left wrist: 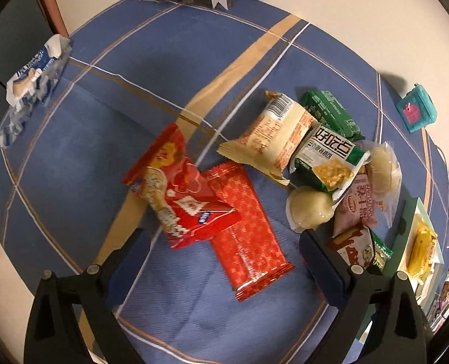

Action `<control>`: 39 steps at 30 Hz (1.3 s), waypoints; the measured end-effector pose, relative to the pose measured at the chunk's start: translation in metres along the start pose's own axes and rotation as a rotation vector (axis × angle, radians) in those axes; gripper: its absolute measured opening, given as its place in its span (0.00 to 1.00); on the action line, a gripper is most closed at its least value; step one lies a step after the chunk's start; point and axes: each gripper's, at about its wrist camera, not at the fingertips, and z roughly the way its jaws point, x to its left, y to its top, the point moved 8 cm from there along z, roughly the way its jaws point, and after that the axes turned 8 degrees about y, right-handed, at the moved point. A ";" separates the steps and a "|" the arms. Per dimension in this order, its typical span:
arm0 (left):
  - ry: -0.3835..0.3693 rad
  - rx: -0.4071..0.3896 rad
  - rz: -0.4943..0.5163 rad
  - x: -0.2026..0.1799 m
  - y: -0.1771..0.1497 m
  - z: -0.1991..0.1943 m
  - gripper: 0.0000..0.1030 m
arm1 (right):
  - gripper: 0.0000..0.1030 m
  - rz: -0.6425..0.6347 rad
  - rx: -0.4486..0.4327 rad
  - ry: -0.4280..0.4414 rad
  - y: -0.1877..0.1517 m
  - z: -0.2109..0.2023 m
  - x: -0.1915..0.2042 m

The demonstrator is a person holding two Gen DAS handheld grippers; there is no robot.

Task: Organize snacks
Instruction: 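Move both tools back over the remaining snack pile, then grasp the green cookie packet with the right tool while the left grasps the red pastry packet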

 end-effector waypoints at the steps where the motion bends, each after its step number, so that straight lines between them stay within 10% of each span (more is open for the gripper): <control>1: -0.003 0.003 0.002 -0.002 0.001 0.003 0.95 | 0.76 0.000 0.003 0.001 0.000 0.002 -0.001; 21: 0.039 0.064 0.042 -0.031 -0.002 0.051 0.77 | 0.73 -0.062 0.011 -0.094 0.005 0.028 -0.003; 25: 0.072 0.042 0.046 -0.039 0.002 0.048 0.56 | 0.66 -0.087 0.004 -0.133 0.006 0.029 -0.001; 39: 0.014 0.031 0.077 -0.062 0.002 0.024 0.46 | 0.65 -0.060 0.043 -0.058 0.002 0.020 -0.020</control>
